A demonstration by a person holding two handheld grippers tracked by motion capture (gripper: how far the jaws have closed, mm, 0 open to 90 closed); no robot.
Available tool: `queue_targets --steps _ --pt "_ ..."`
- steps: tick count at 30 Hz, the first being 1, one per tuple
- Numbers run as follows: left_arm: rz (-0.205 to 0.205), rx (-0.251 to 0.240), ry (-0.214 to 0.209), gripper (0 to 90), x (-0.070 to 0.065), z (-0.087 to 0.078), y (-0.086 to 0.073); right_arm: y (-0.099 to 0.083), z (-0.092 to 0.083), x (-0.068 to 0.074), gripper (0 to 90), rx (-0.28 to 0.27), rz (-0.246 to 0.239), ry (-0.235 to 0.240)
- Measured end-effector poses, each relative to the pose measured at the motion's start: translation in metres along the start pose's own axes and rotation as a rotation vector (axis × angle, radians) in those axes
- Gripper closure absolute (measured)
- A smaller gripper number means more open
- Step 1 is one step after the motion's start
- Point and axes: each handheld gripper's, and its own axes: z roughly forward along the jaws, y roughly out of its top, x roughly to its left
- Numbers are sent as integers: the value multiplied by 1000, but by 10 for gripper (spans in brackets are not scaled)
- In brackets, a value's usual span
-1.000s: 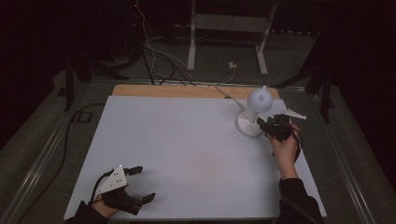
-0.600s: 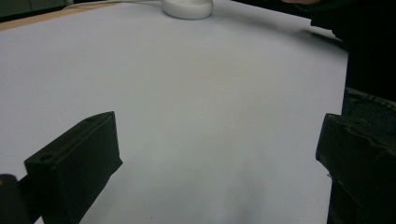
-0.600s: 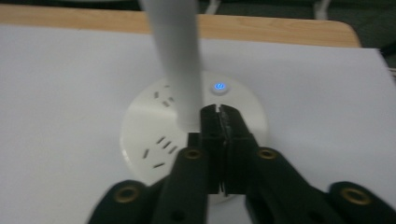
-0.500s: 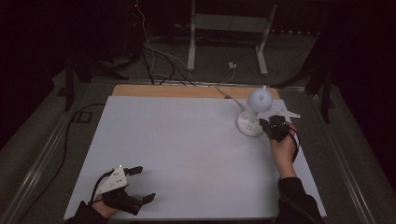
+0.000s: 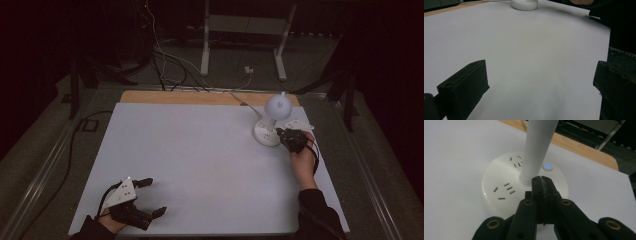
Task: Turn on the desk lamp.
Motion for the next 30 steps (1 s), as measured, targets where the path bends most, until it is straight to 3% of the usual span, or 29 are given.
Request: queue_targets --steps 3,9,11,30 --pt "2 -4 1 3 0 0 0 -3 4 0 895 1 -25 -2" --pt "3 -3 -1 3 0 0 0 -6 9 -1 895 18 -22 -18" --pt "2 -3 2 3 0 0 0 -8 11 -2 895 20 1 -16" --pt "3 -1 2 3 0 0 0 -10 13 -7 895 14 61 -14"
